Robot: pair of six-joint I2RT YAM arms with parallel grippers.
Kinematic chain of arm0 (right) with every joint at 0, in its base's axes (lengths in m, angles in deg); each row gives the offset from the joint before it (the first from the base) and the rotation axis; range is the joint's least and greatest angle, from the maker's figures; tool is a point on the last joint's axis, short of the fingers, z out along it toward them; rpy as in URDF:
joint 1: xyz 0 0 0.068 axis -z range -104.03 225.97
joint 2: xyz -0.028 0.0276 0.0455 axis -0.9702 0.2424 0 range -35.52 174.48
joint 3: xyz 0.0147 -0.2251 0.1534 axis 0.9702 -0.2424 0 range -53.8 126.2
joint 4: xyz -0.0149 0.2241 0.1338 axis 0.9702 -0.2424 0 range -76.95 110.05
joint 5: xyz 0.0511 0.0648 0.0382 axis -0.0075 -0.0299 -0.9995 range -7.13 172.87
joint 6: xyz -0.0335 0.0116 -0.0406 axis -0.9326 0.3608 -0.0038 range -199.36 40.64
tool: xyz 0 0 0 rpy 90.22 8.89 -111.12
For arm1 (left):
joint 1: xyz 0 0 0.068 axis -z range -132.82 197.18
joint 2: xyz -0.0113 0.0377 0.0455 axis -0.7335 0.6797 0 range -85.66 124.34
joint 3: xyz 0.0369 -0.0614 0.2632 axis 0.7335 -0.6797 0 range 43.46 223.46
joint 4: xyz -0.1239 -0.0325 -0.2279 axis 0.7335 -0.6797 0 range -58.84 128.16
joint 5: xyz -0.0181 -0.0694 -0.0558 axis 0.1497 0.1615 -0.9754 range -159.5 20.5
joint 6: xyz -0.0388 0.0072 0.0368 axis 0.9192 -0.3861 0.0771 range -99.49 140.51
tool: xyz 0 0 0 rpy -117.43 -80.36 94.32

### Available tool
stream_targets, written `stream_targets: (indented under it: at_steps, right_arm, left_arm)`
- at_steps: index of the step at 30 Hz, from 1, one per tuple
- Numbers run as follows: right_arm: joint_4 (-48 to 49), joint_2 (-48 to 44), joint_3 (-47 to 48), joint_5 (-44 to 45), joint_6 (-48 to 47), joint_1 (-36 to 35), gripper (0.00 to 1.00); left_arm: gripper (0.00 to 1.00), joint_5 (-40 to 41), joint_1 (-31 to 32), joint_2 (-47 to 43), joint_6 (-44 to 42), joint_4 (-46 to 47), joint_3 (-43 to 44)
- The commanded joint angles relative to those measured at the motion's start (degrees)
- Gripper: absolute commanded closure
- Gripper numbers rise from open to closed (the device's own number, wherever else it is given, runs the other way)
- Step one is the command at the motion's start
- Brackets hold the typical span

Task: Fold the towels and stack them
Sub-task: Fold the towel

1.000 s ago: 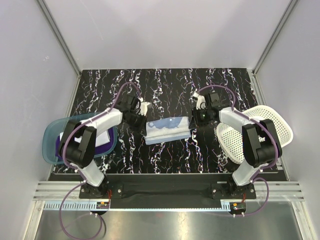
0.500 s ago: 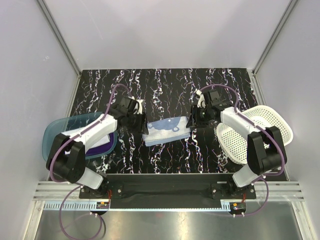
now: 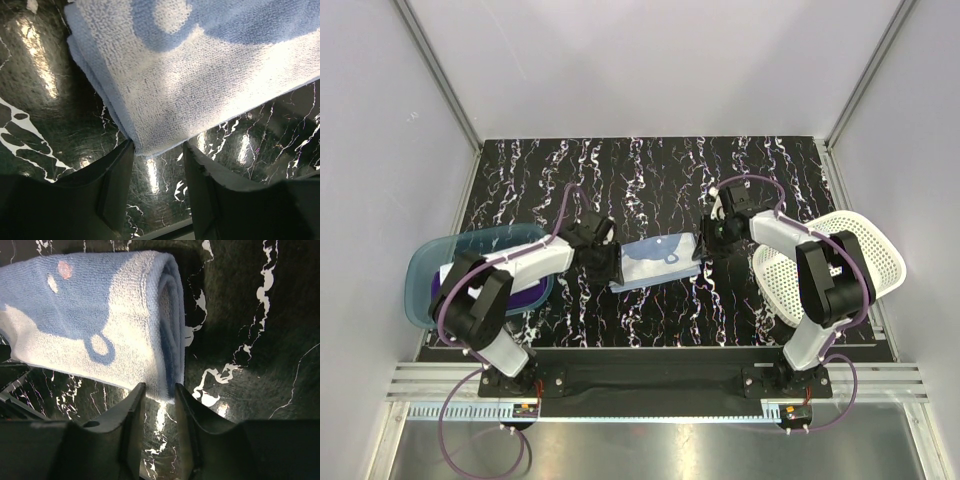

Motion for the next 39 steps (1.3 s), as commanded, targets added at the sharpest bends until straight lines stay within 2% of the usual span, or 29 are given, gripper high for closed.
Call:
stream_targets:
  at_steps: [1,7,8,10,12,17,20,21,24,31,39]
  right_arm:
    - [3.1,-0.3,-1.4,-0.6,0.1,-0.3,0.65]
    - [4.7,-1.0,-4.8,-0.8,-0.2,-0.6,0.79]
    - [4.4,-1.1,-5.4,-0.8,-0.5,-0.6,0.86]
    - [4.3,-1.3,-6.0,-0.6,-0.8,-0.6,0.93]
    - [4.0,-2.5,-7.0,-0.4,-1.0,-0.5,0.95]
    - [3.6,-4.9,-7.8,-1.1,-0.7,-0.6,0.93]
    - [3.3,-5.3,-7.5,-1.8,-0.3,-0.5,0.82]
    - [3.4,-5.5,-7.4,-2.1,-0.2,-0.5,0.75]
    - [3.3,-5.9,-7.2,-2.7,0.0,-0.6,0.70]
    - [3.5,-5.4,-7.5,-3.2,-0.2,-0.6,0.71]
    - [4.0,-4.9,-8.9,-3.8,-0.5,-0.6,0.70]
  left_arm:
    - [0.52,3.3,1.4,-1.7,1.4,2.6,-0.4]
    - [0.48,7.3,1.9,-3.3,1.2,-0.4,-0.9]
    - [0.47,8.0,1.9,-3.5,1.1,-1.2,-0.6]
    - [0.45,8.5,1.8,-4.5,0.6,-2.8,0.2]
    - [0.44,8.4,1.8,-5.6,0.5,-3.6,0.8]
    - [0.44,6.7,1.8,-9.4,1.8,-1.1,-0.4]
    - [0.44,5.5,1.7,-8.7,3.1,1.0,-0.9]
    - [0.45,5.5,1.5,-8.4,3.3,1.4,-1.0]
    - [0.48,4.3,0.9,-6.1,4.2,2.6,-0.9]
    - [0.55,4.3,0.7,-1.8,5.4,2.4,0.3]
    - [0.51,4.8,0.6,-3.8,4.6,2.0,-0.9]
